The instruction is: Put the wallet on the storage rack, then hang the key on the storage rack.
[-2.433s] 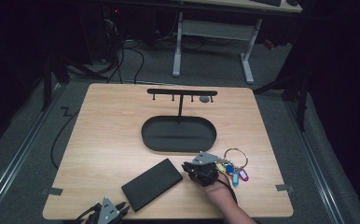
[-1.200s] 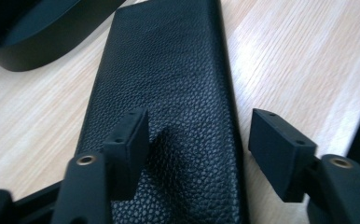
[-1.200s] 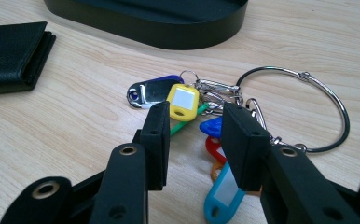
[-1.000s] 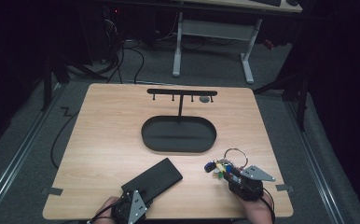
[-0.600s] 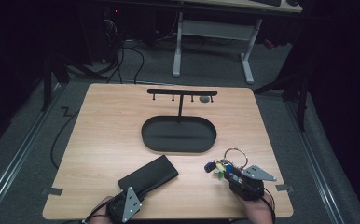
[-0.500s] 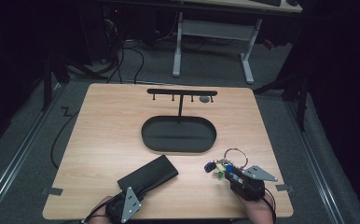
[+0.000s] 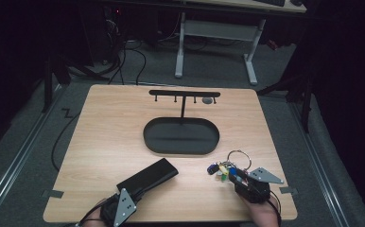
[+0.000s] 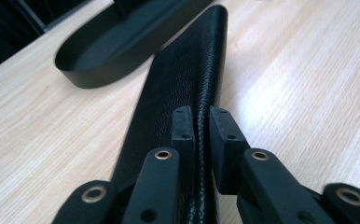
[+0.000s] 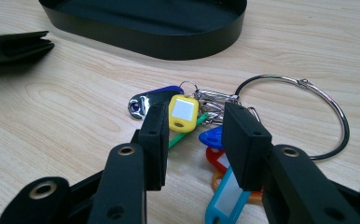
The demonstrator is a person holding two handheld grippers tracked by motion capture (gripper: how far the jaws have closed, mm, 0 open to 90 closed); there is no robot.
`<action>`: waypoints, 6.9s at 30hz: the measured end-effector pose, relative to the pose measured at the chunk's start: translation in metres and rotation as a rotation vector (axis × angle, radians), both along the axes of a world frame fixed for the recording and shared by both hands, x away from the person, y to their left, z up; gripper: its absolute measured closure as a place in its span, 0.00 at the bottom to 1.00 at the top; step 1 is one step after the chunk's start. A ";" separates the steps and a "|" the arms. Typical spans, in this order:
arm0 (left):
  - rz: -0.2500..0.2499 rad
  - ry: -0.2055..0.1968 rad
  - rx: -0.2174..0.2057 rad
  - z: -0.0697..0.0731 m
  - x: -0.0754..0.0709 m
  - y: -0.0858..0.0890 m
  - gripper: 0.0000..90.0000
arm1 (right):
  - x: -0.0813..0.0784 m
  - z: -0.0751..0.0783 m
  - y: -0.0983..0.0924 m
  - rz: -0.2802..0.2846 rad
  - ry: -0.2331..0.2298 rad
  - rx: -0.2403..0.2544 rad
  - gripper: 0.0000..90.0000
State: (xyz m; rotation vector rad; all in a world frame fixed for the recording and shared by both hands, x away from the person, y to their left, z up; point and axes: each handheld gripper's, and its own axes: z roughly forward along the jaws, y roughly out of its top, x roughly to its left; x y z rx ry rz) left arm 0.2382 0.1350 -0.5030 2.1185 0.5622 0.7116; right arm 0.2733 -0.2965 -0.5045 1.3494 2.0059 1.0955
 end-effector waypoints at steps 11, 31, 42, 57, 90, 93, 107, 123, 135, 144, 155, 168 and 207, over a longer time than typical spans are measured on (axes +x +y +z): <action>0.024 0.028 -0.137 0.010 0.002 0.017 0.92 | 0.001 -0.001 0.002 0.008 0.001 -0.004 0.70; 0.052 0.040 -0.284 0.024 0.004 0.038 0.92 | 0.002 -0.002 0.004 0.009 0.010 0.001 0.70; 0.078 0.058 -0.332 0.023 0.009 0.051 0.93 | 0.003 -0.002 0.003 0.005 0.015 0.009 0.70; 0.108 0.085 -0.374 0.015 0.017 0.066 0.90 | 0.005 -0.002 0.002 0.009 0.019 0.018 0.70; 0.138 0.098 -0.270 0.005 0.022 0.067 0.61 | 0.007 -0.001 0.001 0.026 0.017 0.017 0.68; 0.143 0.101 -0.237 0.005 0.022 0.065 0.59 | 0.006 -0.001 0.001 0.027 0.014 0.017 0.67; 0.190 0.153 -0.175 0.008 0.023 0.057 0.49 | 0.007 0.002 -0.013 0.030 0.032 0.004 0.57; 0.194 0.224 0.019 0.039 0.037 0.035 0.46 | -0.003 0.001 -0.034 0.050 -0.003 0.067 0.57; 0.204 0.384 0.121 0.059 0.056 0.023 0.47 | -0.007 0.006 -0.047 0.061 -0.035 0.152 0.54; 0.176 0.476 0.203 0.060 0.070 0.022 0.45 | -0.014 0.008 -0.050 0.043 -0.046 0.155 0.53; 0.139 0.473 0.252 0.063 0.074 0.011 0.57 | -0.017 0.004 -0.045 0.055 -0.025 0.127 0.51; 0.137 0.494 0.263 0.062 0.076 0.014 0.80 | -0.018 0.001 -0.045 0.056 -0.008 0.134 0.52; 0.043 0.254 0.290 0.092 0.082 -0.011 0.83 | -0.023 0.009 -0.045 0.073 -0.028 0.168 0.64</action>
